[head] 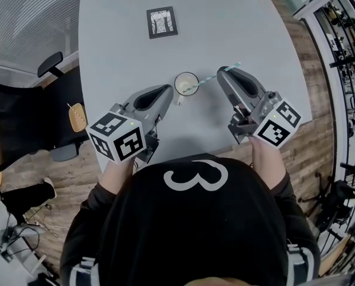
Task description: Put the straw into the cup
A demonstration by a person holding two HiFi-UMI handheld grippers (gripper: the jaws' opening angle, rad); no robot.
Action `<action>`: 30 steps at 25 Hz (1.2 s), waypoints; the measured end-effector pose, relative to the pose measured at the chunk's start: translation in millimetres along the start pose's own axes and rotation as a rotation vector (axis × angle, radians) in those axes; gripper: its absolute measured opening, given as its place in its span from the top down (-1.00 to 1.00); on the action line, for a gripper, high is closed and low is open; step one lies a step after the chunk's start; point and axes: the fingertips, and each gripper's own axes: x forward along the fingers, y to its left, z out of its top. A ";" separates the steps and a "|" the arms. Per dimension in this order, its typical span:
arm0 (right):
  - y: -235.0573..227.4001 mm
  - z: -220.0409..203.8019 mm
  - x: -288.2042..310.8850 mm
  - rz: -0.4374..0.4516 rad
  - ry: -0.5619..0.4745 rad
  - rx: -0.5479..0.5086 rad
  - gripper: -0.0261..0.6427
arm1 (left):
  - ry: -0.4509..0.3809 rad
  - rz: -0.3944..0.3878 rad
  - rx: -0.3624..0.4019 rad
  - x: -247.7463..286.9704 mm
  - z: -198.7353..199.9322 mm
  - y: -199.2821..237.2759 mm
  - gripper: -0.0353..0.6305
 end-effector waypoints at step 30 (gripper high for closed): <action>-64.1 -82.5 37.2 -0.114 0.110 0.032 0.83 | 0.091 0.022 -0.080 20.5 -36.0 59.9 0.84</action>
